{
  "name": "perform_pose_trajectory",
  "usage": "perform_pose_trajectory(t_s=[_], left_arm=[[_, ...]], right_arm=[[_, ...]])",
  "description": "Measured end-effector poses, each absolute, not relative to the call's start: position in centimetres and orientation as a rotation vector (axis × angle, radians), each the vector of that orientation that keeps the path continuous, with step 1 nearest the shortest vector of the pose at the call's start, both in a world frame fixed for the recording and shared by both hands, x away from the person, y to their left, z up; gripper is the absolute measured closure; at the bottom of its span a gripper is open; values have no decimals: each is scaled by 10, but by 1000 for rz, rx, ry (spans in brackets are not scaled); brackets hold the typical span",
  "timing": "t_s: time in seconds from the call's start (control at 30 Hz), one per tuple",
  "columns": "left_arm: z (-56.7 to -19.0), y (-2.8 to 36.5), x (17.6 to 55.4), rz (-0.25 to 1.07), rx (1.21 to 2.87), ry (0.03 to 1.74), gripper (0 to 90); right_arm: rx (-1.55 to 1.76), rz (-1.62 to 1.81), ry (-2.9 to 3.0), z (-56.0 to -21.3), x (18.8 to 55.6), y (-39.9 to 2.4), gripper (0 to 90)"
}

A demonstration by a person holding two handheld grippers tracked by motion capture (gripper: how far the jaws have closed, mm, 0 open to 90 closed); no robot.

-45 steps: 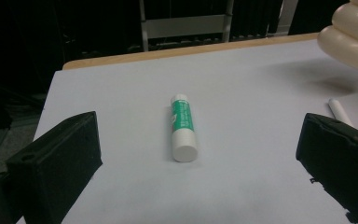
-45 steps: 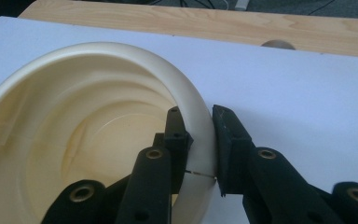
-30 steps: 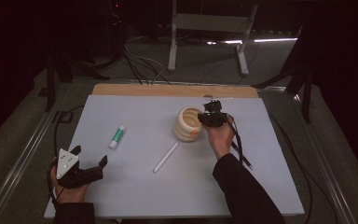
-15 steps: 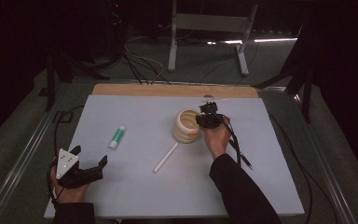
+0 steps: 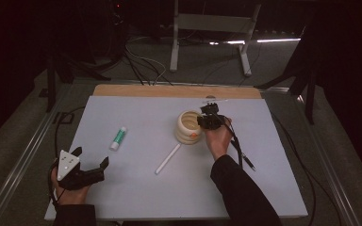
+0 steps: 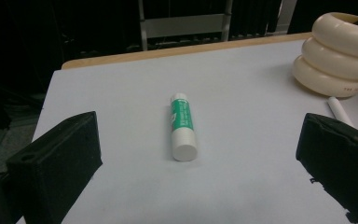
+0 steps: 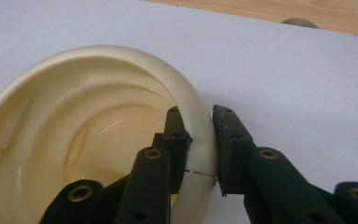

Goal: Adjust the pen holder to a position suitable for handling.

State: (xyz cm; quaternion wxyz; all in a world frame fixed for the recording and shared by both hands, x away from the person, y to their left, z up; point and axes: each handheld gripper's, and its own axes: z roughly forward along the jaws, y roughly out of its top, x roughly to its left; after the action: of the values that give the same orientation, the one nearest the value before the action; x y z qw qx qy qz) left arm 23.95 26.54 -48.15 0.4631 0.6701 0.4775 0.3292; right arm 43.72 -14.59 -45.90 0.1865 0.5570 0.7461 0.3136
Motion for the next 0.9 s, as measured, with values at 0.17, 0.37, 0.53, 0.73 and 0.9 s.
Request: perform_pose_trajectory(t_s=[0.17, 0.37, 0.53, 0.73, 0.9], left_arm=[[-482, 265, 240, 810, 1650, 1173, 4], [-482, 266, 240, 810, 1649, 1175, 4], [-482, 266, 239, 811, 1649, 1175, 3], [-482, 266, 239, 812, 1648, 1176, 3], [-482, 266, 239, 812, 1648, 1176, 3]], right_arm=[[1537, 909, 2117, -460, 439, -143, 737], [1523, 936, 2115, -462, 440, -141, 619], [1467, 1019, 2114, -458, 439, -142, 445], [1434, 1096, 2116, -453, 437, -144, 360], [1391, 1137, 2123, -448, 434, -146, 282]])
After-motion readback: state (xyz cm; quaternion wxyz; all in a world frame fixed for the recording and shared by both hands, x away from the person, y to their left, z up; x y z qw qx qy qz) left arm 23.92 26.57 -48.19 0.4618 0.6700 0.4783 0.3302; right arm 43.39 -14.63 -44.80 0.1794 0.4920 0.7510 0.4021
